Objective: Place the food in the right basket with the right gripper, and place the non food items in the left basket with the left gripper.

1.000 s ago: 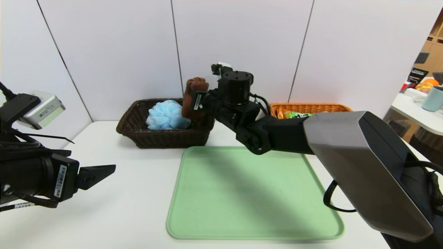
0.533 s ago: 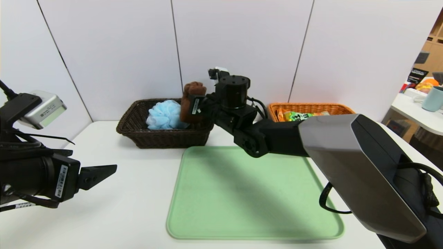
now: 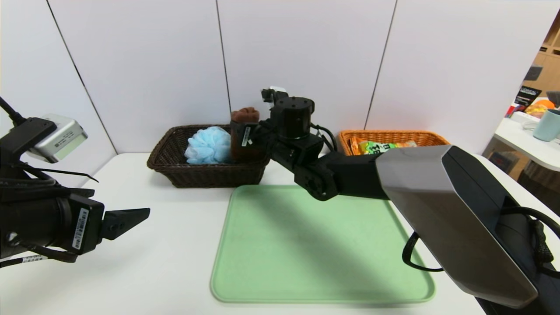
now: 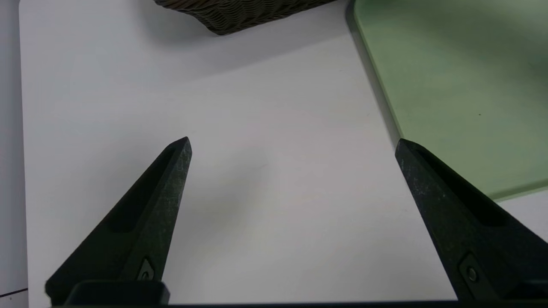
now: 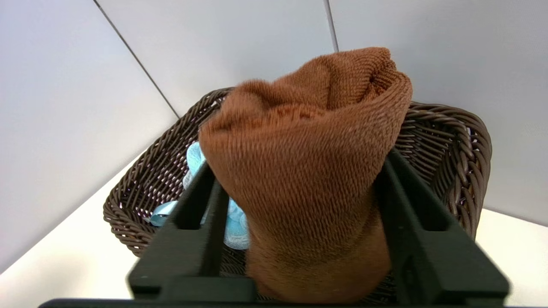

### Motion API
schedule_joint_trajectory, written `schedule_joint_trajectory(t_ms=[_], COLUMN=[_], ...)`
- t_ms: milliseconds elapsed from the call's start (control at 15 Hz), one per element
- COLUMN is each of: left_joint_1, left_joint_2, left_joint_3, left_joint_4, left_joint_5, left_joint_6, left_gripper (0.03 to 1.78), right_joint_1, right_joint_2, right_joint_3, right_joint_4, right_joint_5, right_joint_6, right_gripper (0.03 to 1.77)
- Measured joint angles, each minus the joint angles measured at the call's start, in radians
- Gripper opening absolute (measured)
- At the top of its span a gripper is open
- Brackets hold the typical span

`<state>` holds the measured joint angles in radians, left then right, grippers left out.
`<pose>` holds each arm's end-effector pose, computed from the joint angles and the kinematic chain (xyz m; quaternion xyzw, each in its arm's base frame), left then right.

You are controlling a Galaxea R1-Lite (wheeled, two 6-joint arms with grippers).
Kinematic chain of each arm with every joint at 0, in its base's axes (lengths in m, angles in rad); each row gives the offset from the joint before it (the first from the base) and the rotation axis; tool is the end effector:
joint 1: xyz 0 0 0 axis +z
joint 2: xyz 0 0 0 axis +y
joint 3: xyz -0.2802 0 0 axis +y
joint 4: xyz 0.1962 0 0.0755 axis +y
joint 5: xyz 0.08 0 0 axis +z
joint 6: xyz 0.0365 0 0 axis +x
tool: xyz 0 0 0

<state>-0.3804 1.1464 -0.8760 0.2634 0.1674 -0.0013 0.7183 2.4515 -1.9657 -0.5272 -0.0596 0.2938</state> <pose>0.1821 -0.0663 0.2167 0.0707 0.2540 -0.1024 0.9592 0.4089 0.3545 0.1584 0.1462 0.0284 0.3227 0.9347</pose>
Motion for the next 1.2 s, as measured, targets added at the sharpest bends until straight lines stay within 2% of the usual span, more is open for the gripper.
schedule_joint_trajectory(t_ms=[267, 600, 667, 800, 1000, 1200], left_joint_1=[-0.001, -0.003, -0.003, -0.003, -0.002, -0.002], left_joint_2=[0.007, 0.011, 0.011, 0.01, -0.009, -0.041], left_joint_3=[-0.001, -0.001, -0.001, 0.0, 0.002, 0.003], left_joint_4=[-0.015, -0.015, -0.015, -0.016, -0.019, -0.051], left_joint_5=[0.0, 0.002, 0.002, 0.002, 0.007, 0.009], left_joint_6=[0.0, 0.0, 0.0, -0.001, -0.001, 0.0], left_gripper=[1.69, 1.69, 1.69, 1.69, 1.69, 1.69], right_joint_1=[-0.001, 0.0, 0.0, 0.001, 0.002, -0.021], right_joint_2=[0.0, 0.001, 0.0, -0.014, -0.081, -0.206], right_joint_3=[0.0, 0.0, 0.0, 0.001, 0.003, 0.007], right_joint_4=[0.0, -0.001, 0.003, 0.023, 0.13, 0.337], right_joint_5=[0.002, -0.002, -0.007, -0.05, -0.096, -0.116], right_joint_6=[-0.022, -0.026, -0.028, -0.055, -0.124, -0.188], right_gripper=[1.36, 1.52, 1.54, 1.58, 1.62, 1.65])
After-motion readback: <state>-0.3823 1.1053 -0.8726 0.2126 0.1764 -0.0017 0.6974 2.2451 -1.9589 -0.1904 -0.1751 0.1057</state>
